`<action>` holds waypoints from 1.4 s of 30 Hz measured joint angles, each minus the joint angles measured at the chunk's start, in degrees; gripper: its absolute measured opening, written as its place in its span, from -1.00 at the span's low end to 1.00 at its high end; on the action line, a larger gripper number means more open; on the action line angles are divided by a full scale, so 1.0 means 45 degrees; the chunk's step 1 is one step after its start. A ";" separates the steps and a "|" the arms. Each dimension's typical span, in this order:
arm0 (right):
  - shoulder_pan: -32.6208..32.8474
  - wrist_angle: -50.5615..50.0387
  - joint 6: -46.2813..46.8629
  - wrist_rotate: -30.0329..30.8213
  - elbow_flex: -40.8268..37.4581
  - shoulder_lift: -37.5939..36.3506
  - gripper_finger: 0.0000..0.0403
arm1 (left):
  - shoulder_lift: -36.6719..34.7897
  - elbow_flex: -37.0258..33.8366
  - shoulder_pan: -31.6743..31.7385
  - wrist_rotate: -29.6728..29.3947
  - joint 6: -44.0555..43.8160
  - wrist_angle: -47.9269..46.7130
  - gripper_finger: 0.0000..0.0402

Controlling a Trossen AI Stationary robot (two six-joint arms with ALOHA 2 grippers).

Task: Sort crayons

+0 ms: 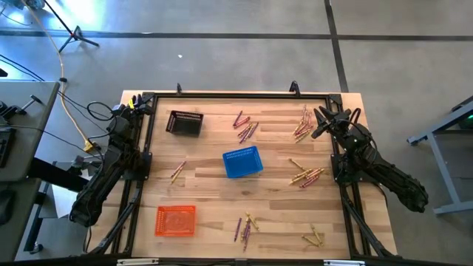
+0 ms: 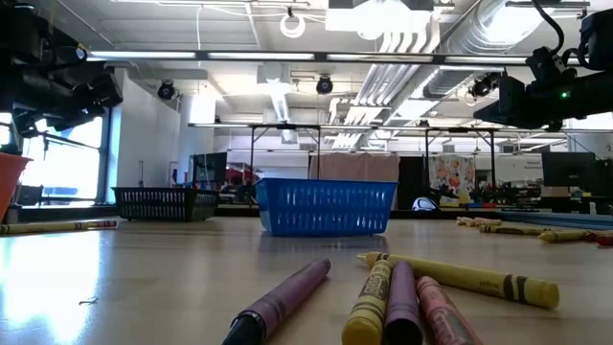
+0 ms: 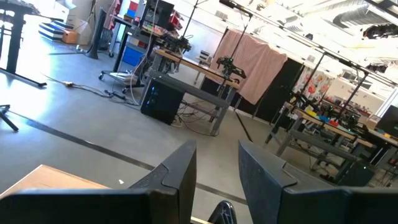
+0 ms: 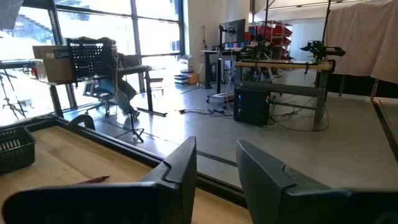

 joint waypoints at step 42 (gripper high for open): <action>-0.0005 0.4216 0.4876 0.2512 0.0272 0.0029 -0.51 | 0.0001 0.0000 -0.0004 0.0000 0.0000 0.0001 -0.48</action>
